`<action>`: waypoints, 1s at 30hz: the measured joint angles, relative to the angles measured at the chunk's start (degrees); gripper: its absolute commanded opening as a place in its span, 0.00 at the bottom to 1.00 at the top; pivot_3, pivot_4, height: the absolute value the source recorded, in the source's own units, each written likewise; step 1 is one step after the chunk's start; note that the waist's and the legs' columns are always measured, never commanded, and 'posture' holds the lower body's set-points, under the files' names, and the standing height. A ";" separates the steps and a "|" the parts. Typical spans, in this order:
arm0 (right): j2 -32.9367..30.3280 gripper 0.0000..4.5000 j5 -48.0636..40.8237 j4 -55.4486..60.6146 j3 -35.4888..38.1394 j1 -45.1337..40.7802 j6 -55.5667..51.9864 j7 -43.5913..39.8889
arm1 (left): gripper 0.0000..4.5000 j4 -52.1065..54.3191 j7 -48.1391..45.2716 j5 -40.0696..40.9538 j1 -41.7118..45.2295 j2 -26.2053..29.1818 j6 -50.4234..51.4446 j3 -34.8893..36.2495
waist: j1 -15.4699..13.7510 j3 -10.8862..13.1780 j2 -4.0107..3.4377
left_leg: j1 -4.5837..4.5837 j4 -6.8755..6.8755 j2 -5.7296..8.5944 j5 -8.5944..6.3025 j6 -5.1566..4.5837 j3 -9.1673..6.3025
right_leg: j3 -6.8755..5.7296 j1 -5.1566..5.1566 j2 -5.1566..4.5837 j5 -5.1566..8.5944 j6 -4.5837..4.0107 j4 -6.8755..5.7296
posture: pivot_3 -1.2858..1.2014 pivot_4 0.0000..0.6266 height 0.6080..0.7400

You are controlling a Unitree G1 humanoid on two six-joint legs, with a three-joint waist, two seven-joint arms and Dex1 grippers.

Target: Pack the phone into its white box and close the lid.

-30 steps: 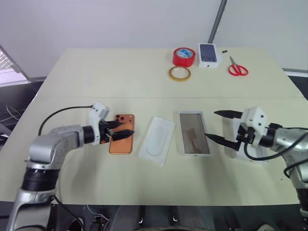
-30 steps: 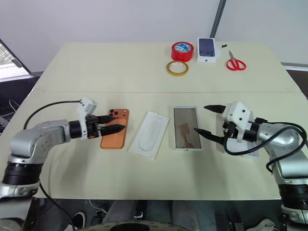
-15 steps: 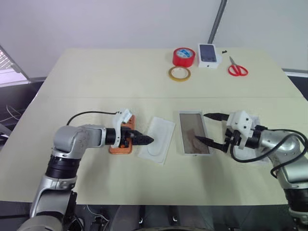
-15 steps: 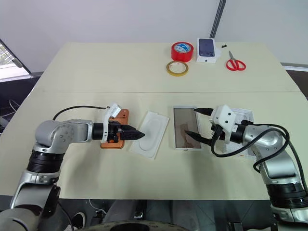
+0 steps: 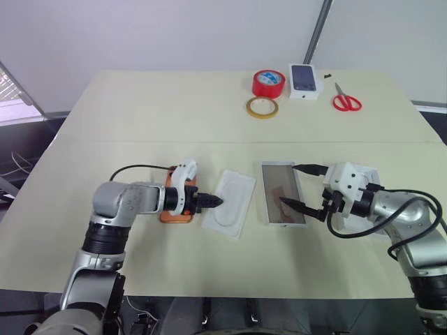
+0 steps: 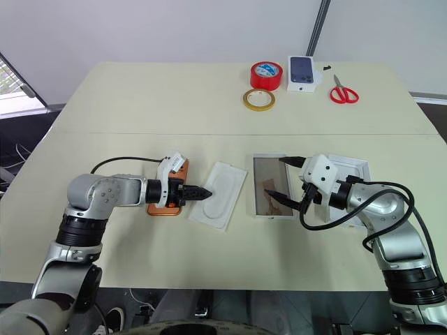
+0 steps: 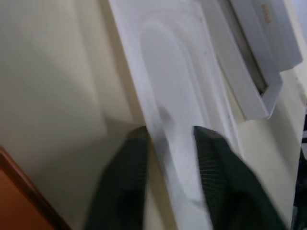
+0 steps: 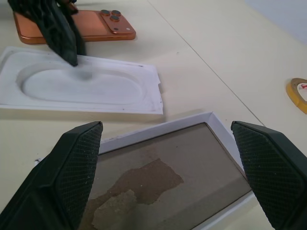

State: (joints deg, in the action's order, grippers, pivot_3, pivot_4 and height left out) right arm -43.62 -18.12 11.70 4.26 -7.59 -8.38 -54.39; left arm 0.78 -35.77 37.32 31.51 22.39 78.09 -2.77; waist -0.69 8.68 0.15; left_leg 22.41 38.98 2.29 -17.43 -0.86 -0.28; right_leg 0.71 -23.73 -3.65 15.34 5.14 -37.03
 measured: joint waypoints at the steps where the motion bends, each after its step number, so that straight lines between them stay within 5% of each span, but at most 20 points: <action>1: 0.00 1.00 0.03 0.00 -0.01 0.00 0.00 0.01 | 0.00 -0.16 -0.02 0.07 -0.03 -0.05 0.34 0.05 | 0.01 0.00 0.00 | 0.00 0.00 0.00 0.00 0.00 0.00 | 0.00 0.00 0.00 0.00 0.00 0.00 | 0.52 0.24 1.00; 20: -5.48 1.00 8.48 -1.91 -10.75 3.18 5.98 -9.77 | 0.00 -2.84 6.80 2.13 1.76 -7.22 4.85 13.90 | 0.07 0.06 0.10 | 0.01 0.02 0.00 0.05 0.09 0.00 | -0.01 -0.03 0.04 0.00 0.01 -0.02 | 0.52 0.24 1.00; 28: -4.58 0.10 9.47 -8.07 -12.49 -1.71 7.99 -12.66 | 0.00 -2.83 11.91 1.91 3.15 -9.39 1.38 17.14 | 0.08 0.11 0.17 | 0.01 0.02 0.00 0.21 0.38 0.00 | -0.01 -0.03 0.05 0.00 0.01 -0.02 | 0.52 0.24 1.00; 30: -3.63 0.02 9.23 -8.27 -12.71 -2.39 7.44 -12.96 | 0.00 -2.83 13.26 1.89 3.25 -9.60 1.05 17.77 | 0.08 0.11 0.18 | 0.01 0.02 0.00 0.21 0.38 0.00 | -0.01 -0.03 0.05 0.00 0.01 -0.03 | 0.52 0.24 1.00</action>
State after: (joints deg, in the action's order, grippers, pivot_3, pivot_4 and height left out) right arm -47.25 -8.89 3.43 -8.45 -9.97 -0.94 -67.35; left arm -2.05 -22.51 39.22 34.77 12.79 79.14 15.00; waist -0.62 8.80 0.33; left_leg 22.41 39.00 2.28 -17.22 -0.48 -0.28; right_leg 0.71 -23.76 -3.60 15.33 5.16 -37.06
